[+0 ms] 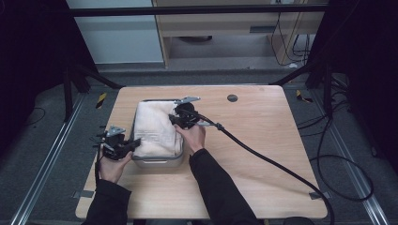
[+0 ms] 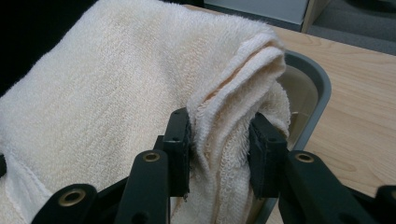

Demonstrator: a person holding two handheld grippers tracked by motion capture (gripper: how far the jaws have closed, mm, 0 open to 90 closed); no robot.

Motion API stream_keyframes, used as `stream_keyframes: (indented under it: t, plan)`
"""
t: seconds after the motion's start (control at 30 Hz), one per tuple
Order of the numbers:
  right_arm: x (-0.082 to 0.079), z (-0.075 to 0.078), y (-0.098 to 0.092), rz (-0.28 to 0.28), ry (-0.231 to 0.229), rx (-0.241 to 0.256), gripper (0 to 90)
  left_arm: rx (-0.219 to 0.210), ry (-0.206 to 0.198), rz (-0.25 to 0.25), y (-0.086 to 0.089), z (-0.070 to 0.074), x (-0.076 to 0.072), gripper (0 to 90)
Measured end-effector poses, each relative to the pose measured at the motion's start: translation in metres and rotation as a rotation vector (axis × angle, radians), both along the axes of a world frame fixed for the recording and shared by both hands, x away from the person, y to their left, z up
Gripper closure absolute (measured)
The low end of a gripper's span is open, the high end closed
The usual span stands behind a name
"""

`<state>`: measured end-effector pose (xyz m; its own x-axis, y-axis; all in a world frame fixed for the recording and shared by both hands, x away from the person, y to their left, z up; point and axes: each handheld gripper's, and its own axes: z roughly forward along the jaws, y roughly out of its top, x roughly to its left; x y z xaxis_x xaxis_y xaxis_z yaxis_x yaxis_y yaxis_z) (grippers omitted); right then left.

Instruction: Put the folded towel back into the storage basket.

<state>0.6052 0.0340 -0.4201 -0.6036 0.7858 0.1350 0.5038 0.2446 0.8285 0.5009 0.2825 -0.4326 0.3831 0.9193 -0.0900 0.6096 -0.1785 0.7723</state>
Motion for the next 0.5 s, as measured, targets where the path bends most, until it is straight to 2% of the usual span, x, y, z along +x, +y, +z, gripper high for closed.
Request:
stream_keyframes:
  t: [0.33, 0.5]
  plan:
    - [0.0007, -0.0056, 0.0014, 0.003, 0.001, -0.025, 61.3, 0.006, 0.014, 0.004, -0.0007, -0.0014, 0.0016, 75.5]
    - [0.0015, -0.0076, 0.0005, 0.006, -0.004, -0.053, 59.3, 0.015, 0.016, 0.005, -0.0019, -0.001, 0.0015, 74.5]
